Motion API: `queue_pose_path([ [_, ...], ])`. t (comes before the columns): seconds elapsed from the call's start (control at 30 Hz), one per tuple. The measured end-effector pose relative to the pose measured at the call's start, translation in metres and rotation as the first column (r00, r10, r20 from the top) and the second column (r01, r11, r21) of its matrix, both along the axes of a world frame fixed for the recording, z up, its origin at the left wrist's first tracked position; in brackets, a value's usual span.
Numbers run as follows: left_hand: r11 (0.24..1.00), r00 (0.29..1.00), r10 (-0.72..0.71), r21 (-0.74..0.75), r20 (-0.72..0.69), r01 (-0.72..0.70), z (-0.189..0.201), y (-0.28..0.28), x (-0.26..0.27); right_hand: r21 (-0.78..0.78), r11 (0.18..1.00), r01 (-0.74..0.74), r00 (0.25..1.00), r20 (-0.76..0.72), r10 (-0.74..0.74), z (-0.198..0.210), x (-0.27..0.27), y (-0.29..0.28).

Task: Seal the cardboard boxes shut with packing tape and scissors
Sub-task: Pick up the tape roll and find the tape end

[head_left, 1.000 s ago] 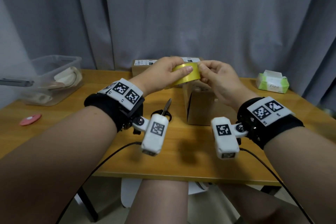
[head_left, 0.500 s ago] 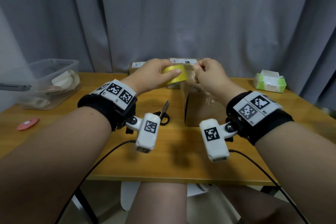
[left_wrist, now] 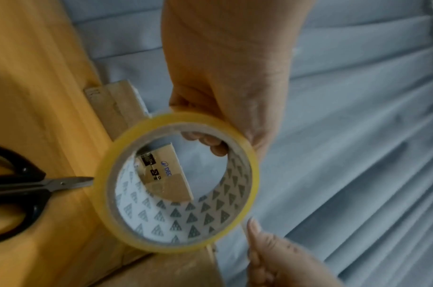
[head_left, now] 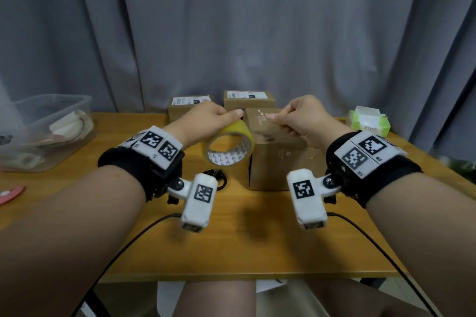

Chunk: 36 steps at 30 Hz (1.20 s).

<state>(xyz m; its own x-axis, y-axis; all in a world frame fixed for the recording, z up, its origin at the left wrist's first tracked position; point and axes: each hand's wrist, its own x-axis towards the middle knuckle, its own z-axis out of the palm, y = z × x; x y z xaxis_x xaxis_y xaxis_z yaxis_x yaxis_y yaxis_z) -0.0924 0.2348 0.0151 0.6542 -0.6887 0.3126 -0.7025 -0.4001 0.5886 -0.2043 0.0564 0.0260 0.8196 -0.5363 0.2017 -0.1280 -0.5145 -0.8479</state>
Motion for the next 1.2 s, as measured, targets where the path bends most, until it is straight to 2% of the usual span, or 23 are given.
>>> queue_pose_path([
  [0.03,1.0,0.999,-0.011,-0.009,-0.052,0.011,-0.001,0.002,0.002,0.004,1.0,0.015,1.0,-0.012,-0.015,0.0,0.001,-0.004],
  [0.07,0.999,0.999,0.007,0.036,-0.044,-0.005,-0.002,0.003,0.004,0.0,1.0,0.028,0.999,-0.027,-0.028,-0.001,0.002,-0.008],
  [0.17,0.95,0.976,0.12,0.266,0.183,-0.166,-0.003,0.003,0.007,-0.073,0.994,0.076,0.995,-0.061,-0.081,0.0,0.008,-0.016],
  [0.3,0.928,0.969,0.098,0.332,0.225,-0.171,0.002,-0.011,0.007,-0.285,0.949,0.136,0.974,-0.139,-0.181,0.002,0.008,-0.025],
  [0.43,0.893,0.986,0.078,0.428,0.148,-0.135,0.007,-0.019,0.011,-0.353,0.925,0.143,0.963,-0.167,-0.212,-0.005,0.007,-0.026],
  [0.63,0.879,0.992,0.125,0.462,0.013,-0.117,0.007,-0.024,0.007,-0.384,0.915,0.127,0.952,-0.213,-0.222,-0.012,0.006,-0.026],
  [0.77,0.889,0.991,0.136,0.442,0.002,-0.123,0.01,-0.025,0.003,-0.38,0.917,0.125,0.953,-0.212,-0.218,-0.014,0.008,-0.029],
  [0.93,0.856,0.989,0.146,0.5,0.006,-0.129,-0.001,-0.028,0.003,-0.446,0.888,0.106,0.933,-0.264,-0.244,-0.014,0.001,-0.031],
  [0.97,0.863,0.988,0.153,0.488,0.0,-0.134,-0.005,-0.028,0.002,-0.464,0.878,0.12,0.928,-0.262,-0.265,-0.013,-0.003,-0.032],
  [1.03,0.874,0.986,0.165,0.463,0.0,-0.146,-0.011,-0.028,-0.003,-0.581,0.802,0.136,0.955,-0.138,-0.262,-0.012,-0.009,-0.027],
  [1.07,0.88,0.986,0.167,0.45,0.004,-0.151,-0.013,-0.029,-0.005,-0.652,0.75,0.107,0.98,-0.058,-0.191,-0.012,-0.01,-0.02],
  [1.1,0.888,0.986,0.165,0.435,0.003,-0.149,-0.015,-0.03,-0.009,-0.719,0.695,0.03,0.995,-0.045,-0.089,-0.013,-0.01,-0.01],
  [1.17,0.906,0.99,0.14,0.405,-0.014,-0.123,-0.016,-0.032,-0.015,-0.761,0.609,-0.221,0.97,-0.239,0.053,-0.024,-0.006,0.014],
  [1.2,0.914,0.991,0.134,0.388,-0.022,-0.115,-0.016,-0.033,-0.017,-0.724,0.611,-0.32,0.925,-0.377,0.038,-0.033,-0.004,0.022],
])
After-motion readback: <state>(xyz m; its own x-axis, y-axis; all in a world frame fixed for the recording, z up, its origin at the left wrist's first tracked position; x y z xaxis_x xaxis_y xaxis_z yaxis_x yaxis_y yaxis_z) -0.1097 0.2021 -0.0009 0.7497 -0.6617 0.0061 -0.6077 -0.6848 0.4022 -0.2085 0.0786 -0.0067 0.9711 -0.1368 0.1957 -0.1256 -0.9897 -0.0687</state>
